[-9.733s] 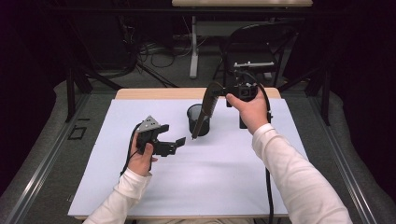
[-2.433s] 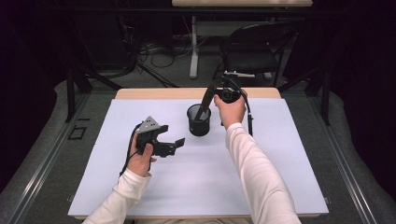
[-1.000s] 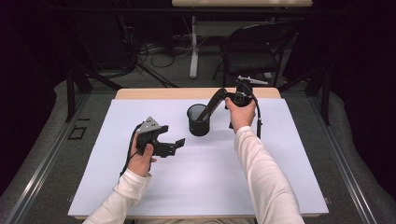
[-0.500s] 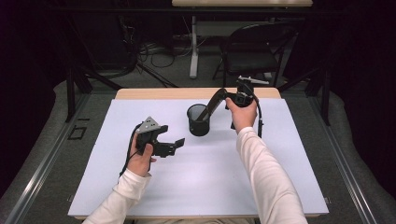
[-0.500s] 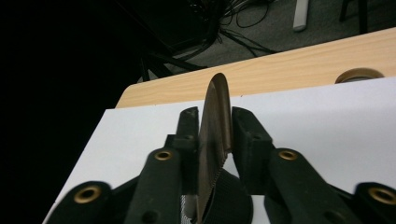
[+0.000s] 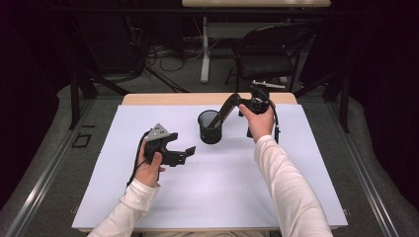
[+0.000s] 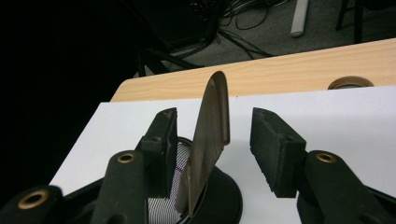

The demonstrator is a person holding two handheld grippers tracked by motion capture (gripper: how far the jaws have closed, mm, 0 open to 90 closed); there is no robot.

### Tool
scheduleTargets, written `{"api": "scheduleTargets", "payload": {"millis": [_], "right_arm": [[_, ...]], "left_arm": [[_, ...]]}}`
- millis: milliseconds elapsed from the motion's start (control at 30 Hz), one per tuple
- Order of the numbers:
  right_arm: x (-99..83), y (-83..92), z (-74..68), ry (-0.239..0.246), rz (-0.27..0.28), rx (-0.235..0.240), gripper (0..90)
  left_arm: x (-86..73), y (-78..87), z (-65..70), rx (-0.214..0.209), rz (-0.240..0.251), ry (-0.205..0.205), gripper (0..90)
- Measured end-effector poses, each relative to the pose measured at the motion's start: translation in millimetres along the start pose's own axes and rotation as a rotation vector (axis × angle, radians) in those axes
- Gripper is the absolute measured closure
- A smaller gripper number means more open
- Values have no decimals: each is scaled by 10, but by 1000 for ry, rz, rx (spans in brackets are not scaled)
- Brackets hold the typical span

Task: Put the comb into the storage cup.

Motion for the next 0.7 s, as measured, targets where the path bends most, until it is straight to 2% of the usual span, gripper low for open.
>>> {"api": "scheduleTargets", "payload": {"millis": [300, 500, 700], "right_arm": [[-19, 40, -42, 51, -10, 6, 496], [-23, 69, -35, 88, -22, -12, 512], [-27, 112, -17, 99, -30, -19, 519]], "left_arm": [[1, 2, 0, 1, 1, -1, 123], [1, 2, 0, 1, 1, -1, 123], [1, 2, -1, 1, 1, 0, 123]]}}
Point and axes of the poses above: each handheld gripper's, and its own axes: y roughly backward along the jaws, x roughly out of its top, z roughly to its right, the point moved 6 cm from there along -y, roughly forward along the jaws, and after that the axes turned 1 degree about y, right-handed, at the moved point
